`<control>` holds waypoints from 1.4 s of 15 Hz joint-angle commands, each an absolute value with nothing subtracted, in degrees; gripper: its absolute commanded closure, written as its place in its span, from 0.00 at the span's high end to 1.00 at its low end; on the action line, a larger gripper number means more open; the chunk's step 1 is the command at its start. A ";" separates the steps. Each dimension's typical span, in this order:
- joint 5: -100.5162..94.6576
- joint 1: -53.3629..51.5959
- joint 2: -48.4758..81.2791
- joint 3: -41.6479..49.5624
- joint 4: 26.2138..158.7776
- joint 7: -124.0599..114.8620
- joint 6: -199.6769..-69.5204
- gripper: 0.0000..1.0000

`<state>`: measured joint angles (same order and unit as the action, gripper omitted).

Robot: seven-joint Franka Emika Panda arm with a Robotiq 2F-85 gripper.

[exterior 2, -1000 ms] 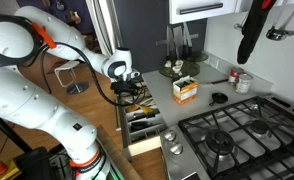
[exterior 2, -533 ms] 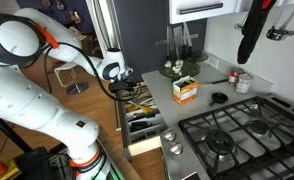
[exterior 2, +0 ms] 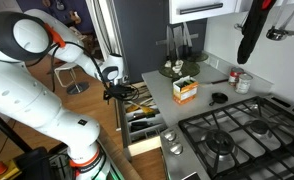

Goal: Take the green thing out of the box and put it into the drawer then close it

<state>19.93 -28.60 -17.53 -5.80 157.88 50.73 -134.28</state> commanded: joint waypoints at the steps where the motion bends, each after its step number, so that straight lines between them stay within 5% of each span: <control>1: 20.43 -27.25 -17.11 -7.35 157.78 51.29 -133.99 1.00; 21: 19.64 -25.74 1.59 -19.30 152.85 51.67 -162.28 1.00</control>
